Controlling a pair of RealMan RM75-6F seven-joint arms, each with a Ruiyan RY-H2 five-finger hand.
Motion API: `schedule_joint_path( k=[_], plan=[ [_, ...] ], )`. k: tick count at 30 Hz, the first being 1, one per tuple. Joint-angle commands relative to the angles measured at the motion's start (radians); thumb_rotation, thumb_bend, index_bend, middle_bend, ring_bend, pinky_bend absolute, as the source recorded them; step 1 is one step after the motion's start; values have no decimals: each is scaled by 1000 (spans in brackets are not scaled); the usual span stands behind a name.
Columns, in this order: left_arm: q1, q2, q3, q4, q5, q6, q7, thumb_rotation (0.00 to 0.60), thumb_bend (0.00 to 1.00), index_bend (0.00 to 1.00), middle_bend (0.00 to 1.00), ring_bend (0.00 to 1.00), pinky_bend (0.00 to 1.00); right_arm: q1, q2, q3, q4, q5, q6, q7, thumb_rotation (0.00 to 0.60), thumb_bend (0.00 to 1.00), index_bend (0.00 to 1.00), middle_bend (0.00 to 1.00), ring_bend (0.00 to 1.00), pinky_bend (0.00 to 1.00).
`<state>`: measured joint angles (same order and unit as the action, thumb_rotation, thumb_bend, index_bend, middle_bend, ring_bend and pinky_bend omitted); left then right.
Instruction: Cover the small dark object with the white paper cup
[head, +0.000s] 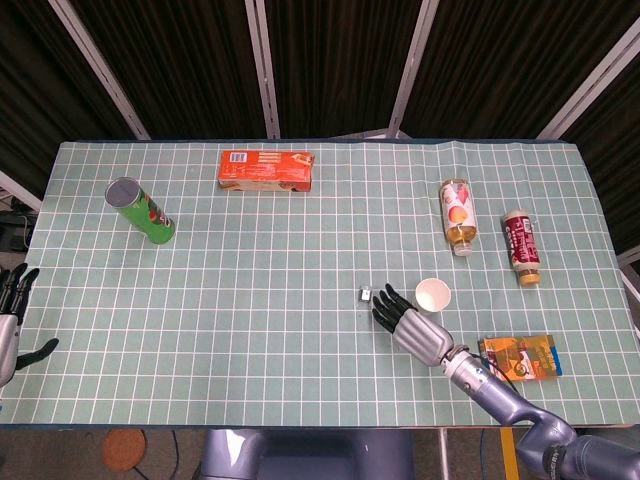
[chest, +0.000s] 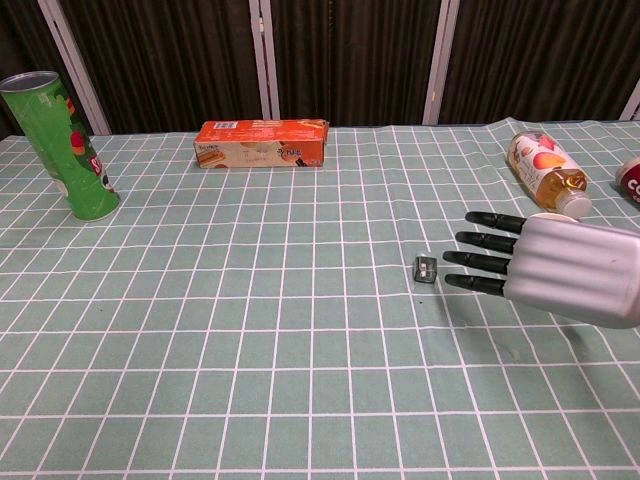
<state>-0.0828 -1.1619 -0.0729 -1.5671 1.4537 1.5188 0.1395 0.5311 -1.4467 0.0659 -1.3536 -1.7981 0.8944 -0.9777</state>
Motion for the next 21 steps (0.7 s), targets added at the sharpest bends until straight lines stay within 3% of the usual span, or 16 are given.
schedule_joint_path(
  k=[1, 16, 21],
  plan=[
    [-1, 0, 1, -1, 2, 0, 1, 600, 0, 0, 0, 0, 0, -5, 13, -2, 0, 16, 5, -25, 600, 0, 0, 0, 0, 0],
    [-5, -1, 6, -15, 15, -4, 13, 600, 0, 0, 0, 0, 0, -22, -10, 2, 67, 115, 10, -135, 600, 0, 0, 0, 0, 0],
    [-5, -4, 6, -4, 26, 3, -4, 600, 0, 0, 0, 0, 0, -14, -28, -22, 115, 92, 39, -116, 600, 96, 13, 61, 0, 29]
  ],
)
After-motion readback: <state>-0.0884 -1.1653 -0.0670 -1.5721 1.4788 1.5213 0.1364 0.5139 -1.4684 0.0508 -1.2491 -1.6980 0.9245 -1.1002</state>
